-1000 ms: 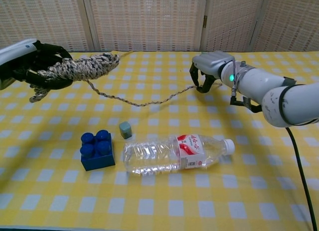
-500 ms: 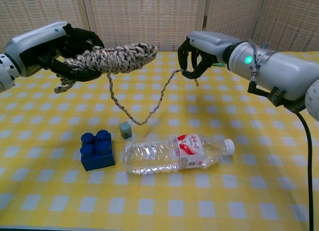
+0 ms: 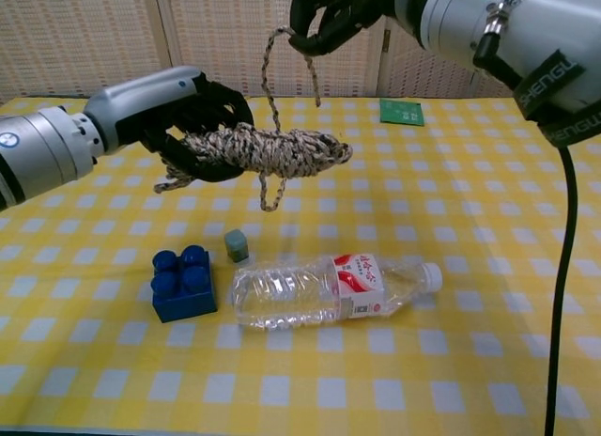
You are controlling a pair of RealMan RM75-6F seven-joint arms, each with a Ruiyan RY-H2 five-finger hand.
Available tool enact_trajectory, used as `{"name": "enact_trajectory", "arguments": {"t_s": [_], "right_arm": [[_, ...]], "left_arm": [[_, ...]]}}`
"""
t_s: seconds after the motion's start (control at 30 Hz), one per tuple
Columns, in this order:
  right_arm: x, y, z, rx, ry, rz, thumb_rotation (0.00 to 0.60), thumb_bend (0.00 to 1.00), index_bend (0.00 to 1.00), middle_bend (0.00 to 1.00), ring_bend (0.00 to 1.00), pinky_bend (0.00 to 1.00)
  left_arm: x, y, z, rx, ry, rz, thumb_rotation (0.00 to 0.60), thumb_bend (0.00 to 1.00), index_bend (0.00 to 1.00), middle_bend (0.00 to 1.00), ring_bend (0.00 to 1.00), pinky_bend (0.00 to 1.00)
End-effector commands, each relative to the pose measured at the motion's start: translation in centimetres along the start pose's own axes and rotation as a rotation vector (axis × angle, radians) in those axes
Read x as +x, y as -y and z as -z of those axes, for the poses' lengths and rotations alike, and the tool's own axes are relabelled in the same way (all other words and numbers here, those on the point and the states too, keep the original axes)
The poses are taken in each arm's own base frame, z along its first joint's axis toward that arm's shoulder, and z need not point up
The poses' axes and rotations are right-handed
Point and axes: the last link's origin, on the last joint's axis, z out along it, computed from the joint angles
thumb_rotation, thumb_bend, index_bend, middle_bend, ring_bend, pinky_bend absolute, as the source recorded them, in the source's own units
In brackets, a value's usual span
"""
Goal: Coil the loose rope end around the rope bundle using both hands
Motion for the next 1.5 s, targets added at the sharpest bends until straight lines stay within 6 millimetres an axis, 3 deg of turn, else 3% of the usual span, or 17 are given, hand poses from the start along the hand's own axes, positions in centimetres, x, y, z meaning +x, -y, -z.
{"name": "enact_trajectory", "arguments": {"t_s": [0.03, 0.33, 0.67, 0.87, 1.1, 1.33, 1.5], "right_arm": [[1.0, 1.0, 0.4, 0.02, -0.012, -0.073, 0.6, 0.56, 0.69, 0.51, 0.51, 0.32], [1.0, 2.3, 2.5, 0.092, 0.035, -0.127, 0.6, 0.57, 0.69, 0.51, 0.51, 0.32], [0.3, 2.3, 5.9, 0.162, 0.121, -0.151, 0.6, 0.58, 0.69, 0.51, 0.5, 0.32], [0.1, 0.3, 8.0, 0.154, 0.15, -0.146, 0.6, 0.6, 0.7, 0.51, 0.5, 0.32], [0.1, -2.6, 8.9, 0.096, 0.172, -0.115, 0.6, 0.61, 0.7, 0.52, 0.5, 0.32], [-0.3, -5.2, 8.4, 0.014, 0.183, -0.109, 0.6, 0.61, 0.71, 0.52, 0.5, 0.32], [0.0, -6.7, 7.3, -0.061, 0.17, -0.144, 0.6, 0.61, 0.71, 0.52, 0.5, 0.32]], "left_arm": [[-0.9, -0.7, -1.0, 0.065, -0.003, 0.032, 0.6, 0.66, 0.76, 0.75, 0.72, 0.8], [-1.4, -0.9, -2.3, 0.231, -0.03, 0.22, 0.6, 0.67, 0.76, 0.75, 0.73, 0.8], [-0.1, 0.0, -3.1, 0.381, -0.138, 0.547, 0.6, 0.69, 0.75, 0.75, 0.73, 0.8], [1.8, 1.2, -3.0, 0.436, -0.285, 0.717, 0.6, 0.7, 0.74, 0.75, 0.73, 0.8], [4.6, 2.3, -2.7, 0.461, -0.375, 0.904, 0.6, 0.7, 0.74, 0.75, 0.73, 0.8], [6.9, 2.2, -1.9, 0.415, -0.406, 0.996, 0.6, 0.7, 0.74, 0.75, 0.73, 0.8], [7.4, 1.2, -1.1, 0.349, -0.382, 1.025, 0.6, 0.7, 0.74, 0.75, 0.72, 0.8]]}}
